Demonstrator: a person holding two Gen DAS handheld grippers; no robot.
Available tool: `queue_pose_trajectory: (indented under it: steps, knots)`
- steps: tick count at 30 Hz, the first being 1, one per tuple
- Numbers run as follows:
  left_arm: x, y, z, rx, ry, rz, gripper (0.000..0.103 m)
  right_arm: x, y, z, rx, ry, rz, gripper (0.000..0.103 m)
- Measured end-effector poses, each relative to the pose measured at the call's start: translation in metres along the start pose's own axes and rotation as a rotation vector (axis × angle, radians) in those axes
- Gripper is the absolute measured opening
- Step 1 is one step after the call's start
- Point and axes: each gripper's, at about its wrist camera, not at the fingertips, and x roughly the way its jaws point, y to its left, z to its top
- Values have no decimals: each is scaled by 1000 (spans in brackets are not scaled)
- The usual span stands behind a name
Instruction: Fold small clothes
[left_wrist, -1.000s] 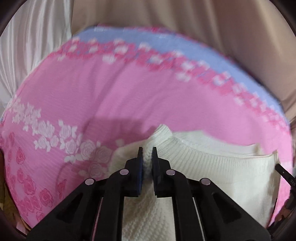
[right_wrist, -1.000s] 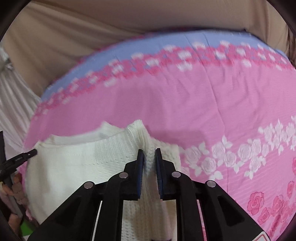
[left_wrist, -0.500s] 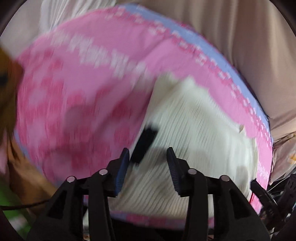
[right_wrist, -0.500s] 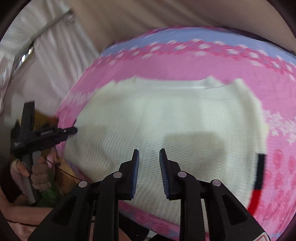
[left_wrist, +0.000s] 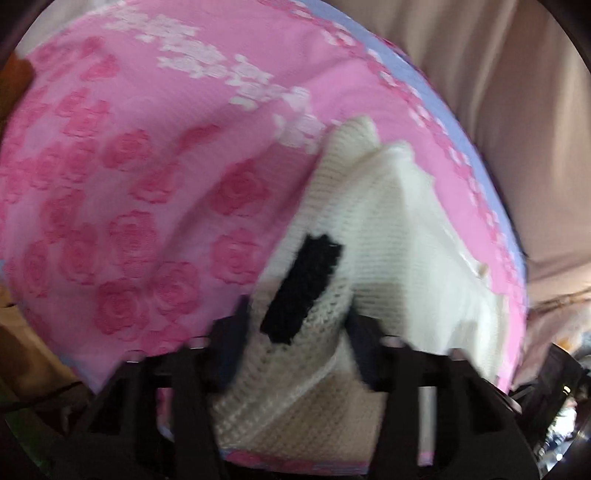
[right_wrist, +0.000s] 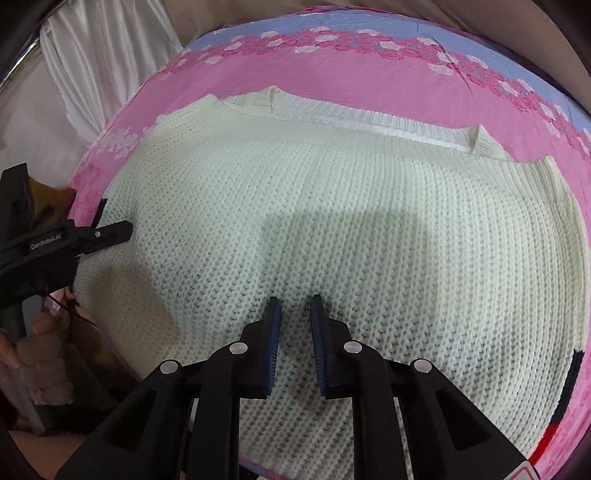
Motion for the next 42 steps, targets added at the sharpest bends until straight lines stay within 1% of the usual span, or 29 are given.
queue_pose_trajectory:
  steps: [1, 3, 4, 5, 8, 9, 11, 13, 16, 17, 19, 20, 21, 23, 25, 26, 27, 28, 30, 31, 32, 33, 34, 35, 37, 38, 40, 42]
  knots:
    - [-3, -1, 0, -14, 2, -24, 27, 1, 1, 0, -2, 1, -4, 14]
    - [-15, -7, 1, -20, -10, -83, 24, 2, 4, 1, -17, 0, -17, 14]
    - [-26, -15, 1, -3, -26, -119, 23, 3, 5, 1, -23, -3, -20, 14]
    - [-41, -30, 1, 36, -46, -166, 23, 4, 5, 1, -27, -4, -21, 14]
    - [-69, -72, -3, 139, -72, -259, 23, 5, 5, 2, -38, -14, -14, 14]
    - [-76, -88, -5, 175, -69, -294, 23, 5, 5, 2, -41, -18, -10, 14]
    - [-80, -125, -14, 255, -39, -345, 23, 5, 2, 1, -41, -30, 9, 14]
    - [-73, -157, -27, 333, -11, -359, 23, 3, -6, -2, -19, -41, 53, 14]
    - [-57, -197, -50, 424, 46, -366, 23, -18, -39, -18, 117, -67, 189, 15]
    - [-52, -210, -57, 458, 61, -365, 23, -29, -53, -27, 159, -86, 210, 16]
    - [-38, -233, -75, 514, 103, -368, 23, -53, -86, -53, 230, -118, 202, 18]
    - [-24, -248, -86, 538, 143, -369, 23, -66, -105, -70, 274, -133, 184, 19]
    - [-13, -256, -95, 555, 169, -362, 23, -75, -120, -84, 313, -143, 175, 19]
    - [17, -273, -115, 596, 221, -317, 25, -96, -152, -116, 408, -166, 162, 22]
    - [57, -286, -140, 641, 295, -236, 29, -111, -170, -137, 454, -181, 151, 26]
    - [69, -290, -148, 642, 321, -205, 31, -117, -177, -144, 469, -188, 146, 34]
    - [72, -294, -154, 633, 327, -195, 31, -123, -183, -150, 485, -196, 146, 39]
    - [67, -297, -154, 631, 304, -205, 35, -127, -188, -153, 496, -203, 157, 43]
    - [39, -304, -152, 649, 210, -248, 36, -134, -192, -153, 511, -223, 189, 46]
    - [27, -302, -149, 653, 184, -256, 38, -137, -194, -151, 516, -231, 209, 47]
    - [9, -301, -144, 648, 138, -271, 42, -139, -194, -146, 515, -241, 241, 51]
    - [-4, -299, -139, 638, 97, -266, 50, -140, -192, -141, 510, -244, 267, 54]
    - [-12, -296, -133, 629, 64, -247, 54, -140, -191, -135, 503, -241, 288, 55]
    - [-20, -292, -126, 619, 23, -216, 54, -139, -187, -130, 492, -236, 302, 58]
    - [-29, -280, -111, 598, -52, -130, 55, -135, -177, -116, 452, -212, 319, 60]
    - [-30, -272, -107, 585, -85, -75, 55, -132, -172, -106, 438, -200, 318, 61]
    - [-31, -258, -97, 558, -112, -15, 55, -123, -163, -94, 411, -160, 325, 63]
    - [-32, -236, -92, 508, -103, 13, 56, -120, -159, -89, 400, -134, 332, 63]
